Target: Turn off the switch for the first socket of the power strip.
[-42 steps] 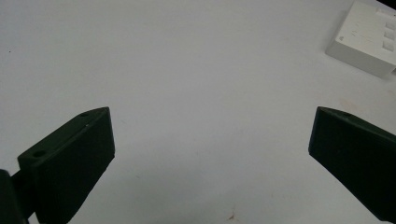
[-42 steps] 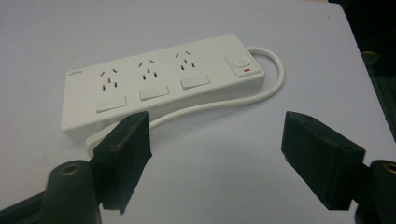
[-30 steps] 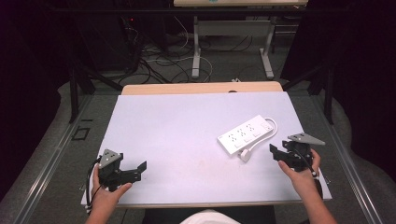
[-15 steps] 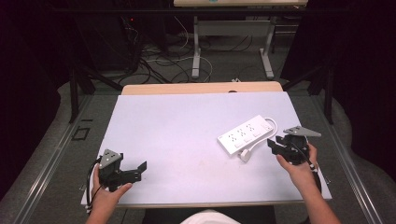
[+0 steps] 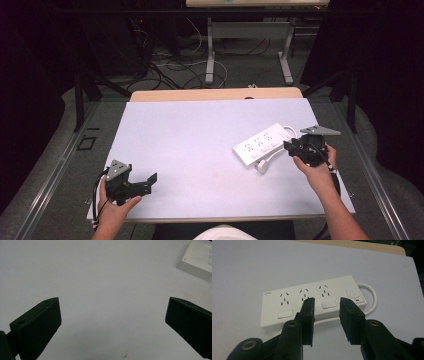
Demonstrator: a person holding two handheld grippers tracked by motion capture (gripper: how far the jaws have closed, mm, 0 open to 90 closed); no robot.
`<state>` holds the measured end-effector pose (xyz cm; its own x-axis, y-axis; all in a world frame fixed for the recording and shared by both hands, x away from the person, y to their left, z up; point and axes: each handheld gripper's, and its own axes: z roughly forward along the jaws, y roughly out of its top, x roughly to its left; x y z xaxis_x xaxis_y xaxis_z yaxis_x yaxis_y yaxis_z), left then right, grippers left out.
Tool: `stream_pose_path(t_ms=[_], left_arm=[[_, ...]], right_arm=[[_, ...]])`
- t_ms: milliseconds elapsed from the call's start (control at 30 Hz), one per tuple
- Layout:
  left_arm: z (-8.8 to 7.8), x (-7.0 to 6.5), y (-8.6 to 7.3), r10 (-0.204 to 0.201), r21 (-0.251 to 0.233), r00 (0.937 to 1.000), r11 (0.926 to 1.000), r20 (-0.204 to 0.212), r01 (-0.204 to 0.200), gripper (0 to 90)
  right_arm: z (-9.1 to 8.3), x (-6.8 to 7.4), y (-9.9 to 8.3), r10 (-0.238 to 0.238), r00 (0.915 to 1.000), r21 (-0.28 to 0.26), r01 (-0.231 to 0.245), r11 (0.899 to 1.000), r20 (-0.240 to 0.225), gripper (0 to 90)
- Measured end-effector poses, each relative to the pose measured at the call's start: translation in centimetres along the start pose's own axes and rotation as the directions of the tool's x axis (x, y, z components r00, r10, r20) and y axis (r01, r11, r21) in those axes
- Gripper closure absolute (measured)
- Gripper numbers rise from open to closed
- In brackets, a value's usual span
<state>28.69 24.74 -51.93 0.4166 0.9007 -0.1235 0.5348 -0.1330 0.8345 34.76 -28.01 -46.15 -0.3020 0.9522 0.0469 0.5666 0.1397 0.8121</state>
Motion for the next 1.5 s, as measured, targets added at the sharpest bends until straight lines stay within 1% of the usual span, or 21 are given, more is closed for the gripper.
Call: stream_pose_path(t_ms=[67, 300, 333, 467, 500, 733, 767, 800, 833, 900, 933, 967, 1000, 1033, 1100, 1133, 1233, 1300, 1333, 1433, 1500], left_arm=[[0.0, 0.0, 0.0, 0.001, 0.004, 1.0000, 1.0000, 0.000, -0.001, 0.0], [0.0, 0.0, 0.0, 0.001, 0.005, 1.0000, 1.0000, -0.001, -0.001, 0.0], [0.0, 0.0, 0.0, 0.000, 0.005, 1.0000, 1.0000, 0.000, 0.000, 0.0], [0.0, 0.0, 0.0, 0.000, 0.005, 1.0000, 1.0000, -0.002, 0.000, 0.0], [0.0, 0.0, 0.0, 0.000, 0.006, 1.0000, 1.0000, -0.002, 0.000, 0.0], [0.1, 0.1, 0.0, 0.001, 0.008, 1.0000, 1.0000, -0.004, -0.001, 0.0], [0.1, 0.1, 0.0, 0.001, 0.009, 1.0000, 1.0000, -0.005, -0.001, 0.0], [0.1, 0.1, 0.0, 0.001, 0.008, 1.0000, 1.0000, -0.005, -0.001, 0.0], [0.1, 0.1, 0.0, 0.001, 0.008, 1.0000, 1.0000, -0.005, -0.001, 0.0], [0.1, 0.1, 0.0, 0.001, 0.008, 1.0000, 1.0000, -0.005, -0.001, 0.0], [0.1, 0.1, 0.0, 0.000, 0.009, 1.0000, 1.0000, -0.004, 0.000, 0.0], [0.1, 0.1, 0.0, 0.001, 0.010, 1.0000, 1.0000, -0.005, 0.000, 0.0], [0.1, 0.1, 0.0, 0.000, 0.010, 1.0000, 1.0000, -0.005, 0.000, 0.0], [0.1, 0.1, 0.0, 0.000, 0.010, 1.0000, 0.9999, -0.005, 0.000, 0.0], [0.1, 0.1, 0.0, -0.004, 0.012, 1.0000, 0.9999, -0.004, 0.004, 0.0], [0.1, 0.1, 0.0, -0.005, 0.012, 1.0000, 0.9999, -0.004, 0.005, 0.0], [0.1, 0.1, -0.1, -0.005, 0.012, 1.0000, 0.9999, -0.005, 0.005, 0.0], [0.1, 0.1, -0.1, -0.004, 0.012, 1.0000, 0.9999, -0.006, 0.004, 0.0], [0.1, 0.1, -0.1, -0.006, 0.011, 1.0000, 0.9999, -0.005, 0.006, 0.0], [0.1, 0.1, -0.1, -0.007, 0.012, 1.0000, 0.9999, -0.005, 0.007, 0.0], [0.1, 0.1, -0.1, -0.010, 0.009, 0.9999, 0.9999, -0.005, 0.010, 0.0]], right_arm=[[0.0, -0.1, 0.1, -0.002, 1.0000, -0.001, 0.002, 1.000, -0.003, 66.1], [0.5, -0.1, 0.8, 0.015, 0.9999, -0.006, -0.015, 1.000, 0.000, 69.5], [0.5, -0.2, 0.9, 0.008, 1.0000, 0.001, -0.008, 1.000, 0.002, 70.0], [0.9, -0.3, 1.1, 0.014, 0.9999, 0.010, -0.014, 1.000, 0.000, 72.3], [1.0, -0.3, 1.1, 0.009, 0.9999, 0.007, -0.009, 1.000, 0.004, 73.0], [1.6, -0.5, 1.6, 0.016, 0.9999, 0.031, -0.016, 0.999, 0.006, 76.4], [1.7, -0.4, 1.7, 0.024, 0.9997, 0.034, -0.024, 0.999, 0.008, 76.7], [1.8, -0.5, 1.8, 0.015, 0.9999, 0.034, -0.015, 0.999, 0.005, 77.1], [1.9, -0.4, 1.8, 0.023, 0.9997, 0.041, -0.023, 0.999, 0.008, 77.4], [2.1, -0.5, 1.9, 0.018, 0.9998, 0.044, -0.018, 0.999, 0.005, 78.2], [2.1, -0.5, 2.0, 0.013, 0.9999, 0.047, -0.013, 0.999, 0.010, 78.6], [2.3, -0.5, 2.0, 0.020, 0.9997, 0.048, -0.021, 0.999, 0.009, 79.0], [2.4, -0.6, 2.0, 0.016, 0.9998, 0.050, -0.016, 0.999, 0.010, 79.4], [2.5, -0.5, 2.1, 0.025, 0.9996, 0.055, -0.026, 0.998, 0.011, 79.9], [2.6, -0.6, 2.1, 0.019, 0.9997, 0.058, -0.020, 0.998, 0.014, 80.9], [2.9, -0.6, 2.2, 0.031, 0.9994, 0.061, -0.031, 0.998, 0.017, 81.9], [3.1, -0.7, 2.2, 0.025, 0.9996, 0.065, -0.026, 0.998, 0.016, 82.6], [3.3, -0.7, 2.3, 0.033, 0.9993, 0.072, -0.034, 0.997, 0.015, 83.2], [3.5, -0.7, 2.3, 0.046, 0.9988, 0.080, -0.047, 0.996, 0.020, 83.7], [3.7, -0.9, 2.4, 0.040, 0.9990, 0.075, -0.041, 0.996, 0.019, 84.2], [3.9, -0.9, 2.4, 0.045, 0.9988, 0.084, -0.046, 0.995, 0.020, 84.7]])
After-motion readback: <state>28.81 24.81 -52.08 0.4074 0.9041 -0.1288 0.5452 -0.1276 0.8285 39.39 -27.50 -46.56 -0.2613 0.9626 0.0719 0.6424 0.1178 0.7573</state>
